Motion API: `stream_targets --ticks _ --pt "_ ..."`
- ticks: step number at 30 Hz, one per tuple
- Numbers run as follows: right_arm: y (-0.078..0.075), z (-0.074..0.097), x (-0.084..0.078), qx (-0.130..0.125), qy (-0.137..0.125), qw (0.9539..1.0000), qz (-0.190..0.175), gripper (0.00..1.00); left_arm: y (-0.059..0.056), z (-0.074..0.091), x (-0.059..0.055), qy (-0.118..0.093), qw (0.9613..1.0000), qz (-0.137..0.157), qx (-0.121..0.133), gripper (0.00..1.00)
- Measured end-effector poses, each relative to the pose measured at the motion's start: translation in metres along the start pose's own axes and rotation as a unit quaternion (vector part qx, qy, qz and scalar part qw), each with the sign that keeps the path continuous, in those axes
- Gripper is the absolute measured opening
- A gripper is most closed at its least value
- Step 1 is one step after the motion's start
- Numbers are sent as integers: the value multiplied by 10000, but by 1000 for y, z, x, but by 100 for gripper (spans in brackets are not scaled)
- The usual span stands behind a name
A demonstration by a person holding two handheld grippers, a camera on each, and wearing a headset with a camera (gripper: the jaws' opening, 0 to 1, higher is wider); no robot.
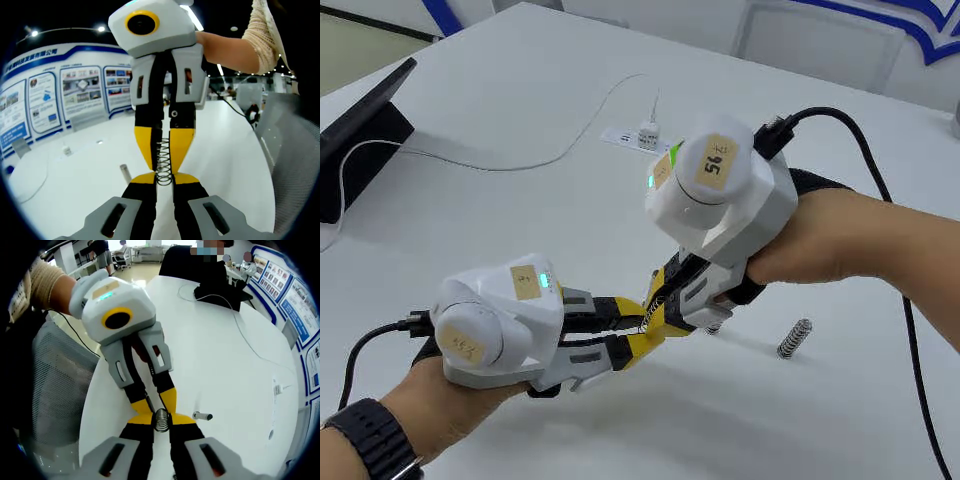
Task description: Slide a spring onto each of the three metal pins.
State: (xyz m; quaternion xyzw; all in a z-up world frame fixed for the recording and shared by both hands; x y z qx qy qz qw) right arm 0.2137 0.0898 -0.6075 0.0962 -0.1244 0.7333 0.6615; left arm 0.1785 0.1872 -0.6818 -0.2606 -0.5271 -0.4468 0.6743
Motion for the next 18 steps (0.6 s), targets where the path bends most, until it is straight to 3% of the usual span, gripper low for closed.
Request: stream_targets --ticks 8,18 --pt "-4 4 -1 -65 2 10000 -30 12 1 3 -6 67 9999 107 54 18" --pt "-13 12 -8 -177 11 9997 -142 12 9 11 -12 147 9990 318 294 30"
Point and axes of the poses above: the centre of the closed fingertips' face, and the gripper's own axes: z roughly backward along the fingers, y roughly to its left, x roughly out of its top, the point moved 10 cm from there along z, roughly backward along the fingers, and after that the axes turned 5 degrees about y, right-handed, at the moved point
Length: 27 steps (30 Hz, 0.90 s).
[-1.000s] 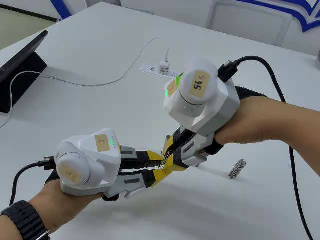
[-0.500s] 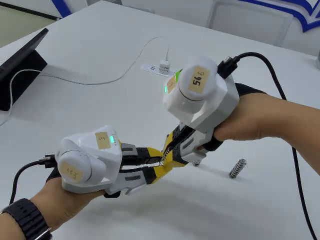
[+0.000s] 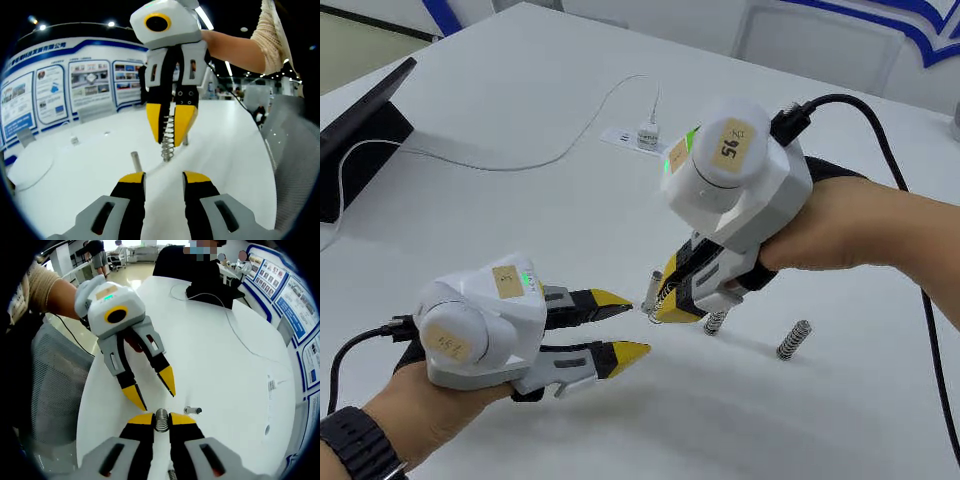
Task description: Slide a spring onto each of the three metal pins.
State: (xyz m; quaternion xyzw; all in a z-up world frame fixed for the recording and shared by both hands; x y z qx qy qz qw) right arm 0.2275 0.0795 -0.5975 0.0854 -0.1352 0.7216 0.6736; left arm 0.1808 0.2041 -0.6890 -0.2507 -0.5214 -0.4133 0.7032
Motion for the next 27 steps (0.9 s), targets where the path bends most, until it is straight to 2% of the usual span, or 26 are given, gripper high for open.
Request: stream_targets --ticks 6,16,27 --pt "-6 4 -1 -60 28 10000 -9 12 2 2 -1 37 9999 45 84 36" --pt "-25 11 -1 -218 24 9997 -125 12 4 3 -3 93 9998 141 128 45" --pt "-43 0 1 -327 234 9991 -112 12 4 3 -4 120 9997 166 139 50"
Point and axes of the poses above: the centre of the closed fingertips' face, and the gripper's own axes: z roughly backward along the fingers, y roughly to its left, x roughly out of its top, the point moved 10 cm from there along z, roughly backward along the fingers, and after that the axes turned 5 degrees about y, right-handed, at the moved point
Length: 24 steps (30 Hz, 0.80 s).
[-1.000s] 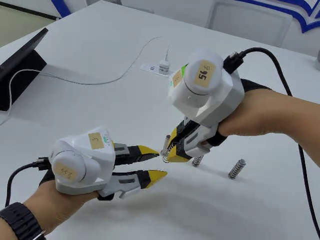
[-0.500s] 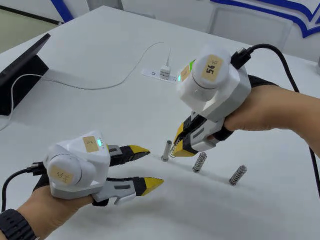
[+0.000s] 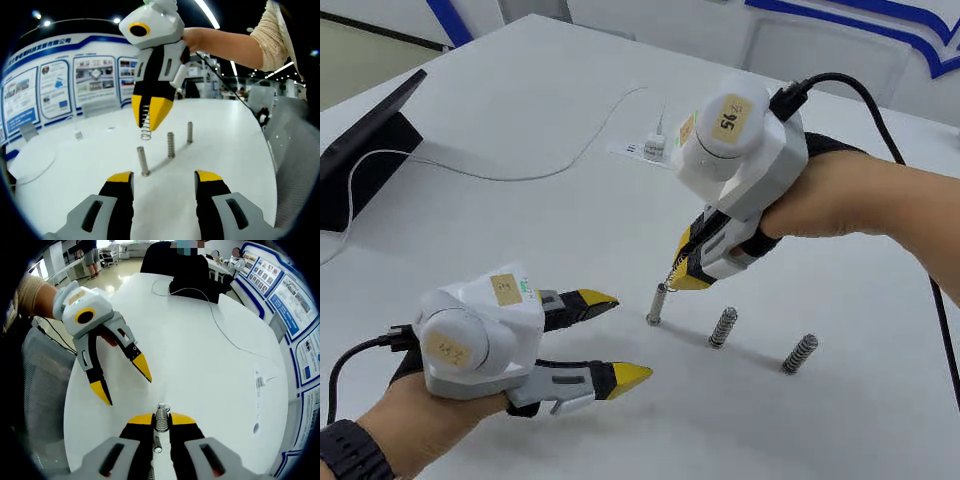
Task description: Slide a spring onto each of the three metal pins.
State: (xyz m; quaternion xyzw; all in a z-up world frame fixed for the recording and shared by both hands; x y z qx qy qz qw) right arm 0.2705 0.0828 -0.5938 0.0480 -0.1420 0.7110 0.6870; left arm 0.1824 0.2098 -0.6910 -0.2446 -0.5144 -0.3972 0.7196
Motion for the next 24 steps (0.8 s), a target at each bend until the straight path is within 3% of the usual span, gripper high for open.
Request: stream_targets --ticks 14,24 --pt "-9 -13 4 135 96 9998 -58 12 1 0 0 -15 10000 20 -4 51" --pt "-6 -18 4 262 126 9995 -109 12 3 0 0 -5 10000 5 -2 50"
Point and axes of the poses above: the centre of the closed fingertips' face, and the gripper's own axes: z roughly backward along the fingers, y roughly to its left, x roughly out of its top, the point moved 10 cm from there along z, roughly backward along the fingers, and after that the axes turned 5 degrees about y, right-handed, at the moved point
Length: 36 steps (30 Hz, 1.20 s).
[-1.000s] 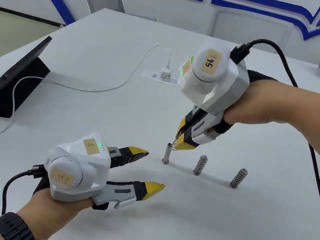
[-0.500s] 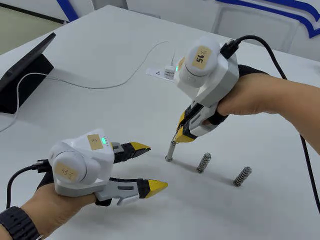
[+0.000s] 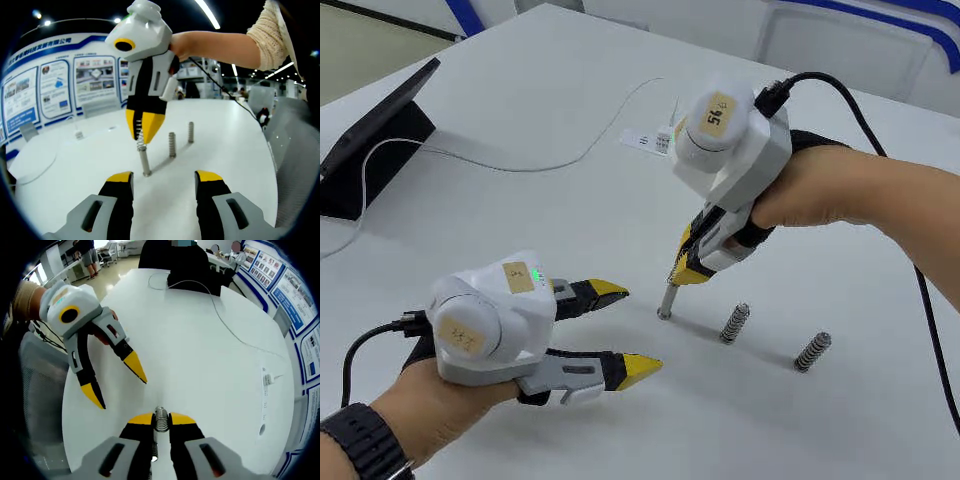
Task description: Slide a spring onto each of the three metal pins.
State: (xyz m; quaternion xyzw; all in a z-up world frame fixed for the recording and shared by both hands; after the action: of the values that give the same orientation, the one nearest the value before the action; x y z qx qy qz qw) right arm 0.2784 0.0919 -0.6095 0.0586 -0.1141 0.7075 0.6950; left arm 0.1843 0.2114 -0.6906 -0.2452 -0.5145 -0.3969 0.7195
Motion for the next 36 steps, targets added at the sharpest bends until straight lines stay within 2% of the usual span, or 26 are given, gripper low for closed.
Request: stream_targets --ticks 18,36 --pt "1 -28 -1 96 277 9996 -53 12 1 0 -1 17 10000 25 5 50" --pt "8 -49 2 220 264 9993 -141 13 2 1 -5 35 9999 89 37 49"
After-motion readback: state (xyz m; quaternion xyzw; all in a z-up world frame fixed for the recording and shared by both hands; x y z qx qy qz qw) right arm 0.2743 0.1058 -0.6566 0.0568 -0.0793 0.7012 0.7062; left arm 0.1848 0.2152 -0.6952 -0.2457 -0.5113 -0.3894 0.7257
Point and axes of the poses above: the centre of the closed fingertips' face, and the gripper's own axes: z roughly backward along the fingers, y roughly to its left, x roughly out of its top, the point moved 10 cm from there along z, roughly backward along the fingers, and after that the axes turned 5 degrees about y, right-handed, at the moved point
